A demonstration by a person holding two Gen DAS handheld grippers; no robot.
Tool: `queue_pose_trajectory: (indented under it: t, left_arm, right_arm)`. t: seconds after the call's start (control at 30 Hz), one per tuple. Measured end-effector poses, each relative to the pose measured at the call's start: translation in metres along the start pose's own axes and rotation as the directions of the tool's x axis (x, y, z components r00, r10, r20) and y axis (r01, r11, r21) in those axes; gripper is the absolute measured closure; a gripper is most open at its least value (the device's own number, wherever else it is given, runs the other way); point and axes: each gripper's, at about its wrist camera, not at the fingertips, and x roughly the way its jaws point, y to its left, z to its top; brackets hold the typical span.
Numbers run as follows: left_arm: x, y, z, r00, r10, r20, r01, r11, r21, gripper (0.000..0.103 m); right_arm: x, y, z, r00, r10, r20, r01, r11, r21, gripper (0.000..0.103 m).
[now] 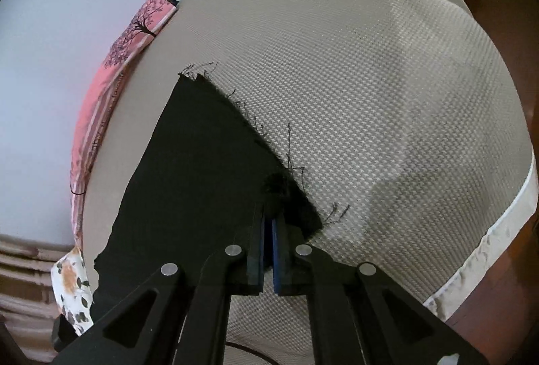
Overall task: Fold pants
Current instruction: 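Lift the hems with the right tool and carry them toward the waistband, then lay the hems down on the trousers and open the right tool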
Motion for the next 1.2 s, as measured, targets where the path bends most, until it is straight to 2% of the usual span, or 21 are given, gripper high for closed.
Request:
queue_pose_trajectory:
  t: [0.07,0.2,0.23,0.3,0.33,0.37,0.47,0.53,0.63,0.7,0.8,0.87,0.97,1.07,1.1,1.13,1.2]
  left_arm:
    - [-0.014,0.005,0.000,0.999,0.005,0.037,-0.005,1.000,-0.003,0.070]
    - [-0.034,0.035,0.006,0.990,0.092,0.111,-0.085,0.994,-0.070,0.070]
    - [-0.036,0.048,0.006,0.983,0.143,0.112,-0.132,0.986,-0.099,0.070]
    - [-0.036,0.065,0.004,0.976,0.192,0.105,-0.177,0.974,-0.140,0.070]
    - [-0.037,0.079,0.000,0.970,0.222,0.098,-0.203,0.964,-0.175,0.070]
    - [-0.037,0.088,-0.003,0.966,0.241,0.092,-0.219,0.955,-0.198,0.070]
    - [-0.044,0.123,-0.015,0.951,0.300,0.079,-0.268,0.921,-0.282,0.070]
    - [-0.047,0.138,-0.024,0.938,0.340,0.070,-0.304,0.900,-0.312,0.070]
    - [-0.052,0.160,-0.035,0.920,0.387,0.053,-0.347,0.873,-0.344,0.070]
    - [-0.054,0.170,-0.045,0.921,0.387,0.038,-0.348,0.863,-0.365,0.070]
    - [-0.055,0.180,-0.057,0.923,0.385,0.025,-0.343,0.848,-0.404,0.070]
    - [-0.059,0.185,-0.065,0.921,0.388,0.026,-0.341,0.839,-0.423,0.070]
    - [-0.065,0.189,-0.070,0.929,0.368,0.034,-0.317,0.843,-0.434,0.070]
    - [-0.073,0.193,-0.074,0.928,0.371,0.042,-0.317,0.843,-0.435,0.070]
    - [-0.075,0.193,-0.074,0.927,0.371,0.050,-0.314,0.845,-0.433,0.070]
    - [-0.079,0.195,-0.074,0.926,0.372,0.064,-0.311,0.848,-0.430,0.070]
    - [-0.085,0.201,-0.078,0.918,0.390,0.076,-0.317,0.834,-0.451,0.070]
  right_arm:
    - [-0.003,-0.001,-0.002,1.000,-0.001,0.000,0.001,1.000,0.004,0.100]
    - [0.004,0.002,-0.002,0.999,-0.044,-0.001,0.044,0.999,-0.028,0.101]
    - [0.004,0.002,-0.002,0.999,-0.044,-0.002,0.044,0.999,-0.020,0.100]
    - [-0.001,0.001,0.000,0.998,-0.060,0.002,0.060,0.998,-0.016,0.098]
    - [-0.006,0.002,0.001,0.997,-0.080,0.013,0.080,0.997,-0.018,0.088]
    - [-0.014,0.004,0.002,0.993,-0.111,0.034,0.113,0.993,-0.034,0.086]
    - [-0.037,0.015,0.005,0.986,-0.141,0.091,0.149,0.985,-0.083,0.086]
    - [-0.047,0.027,0.008,0.987,-0.118,0.108,0.131,0.985,-0.113,0.086]
    - [-0.046,0.067,0.010,0.994,-0.053,0.099,0.072,0.976,-0.204,0.086]
    - [-0.030,0.109,0.005,0.999,-0.008,0.040,0.020,0.953,-0.303,0.086]
    - [0.011,0.181,-0.015,0.993,0.059,-0.098,-0.098,0.886,-0.454,0.086]
    - [0.045,0.233,-0.036,0.971,0.091,-0.222,-0.200,0.821,-0.535,0.086]
    - [0.095,0.304,-0.071,0.909,0.103,-0.404,-0.347,0.721,-0.599,0.084]
    - [0.133,0.359,-0.102,0.857,0.083,-0.508,-0.439,0.633,-0.637,0.082]
    - [0.148,0.379,-0.113,0.831,0.078,-0.551,-0.481,0.600,-0.640,0.081]
    - [0.157,0.391,-0.123,0.819,0.064,-0.570,-0.496,0.578,-0.648,0.080]
    - [0.176,0.416,-0.143,0.796,0.031,-0.605,-0.524,0.536,-0.662,0.078]
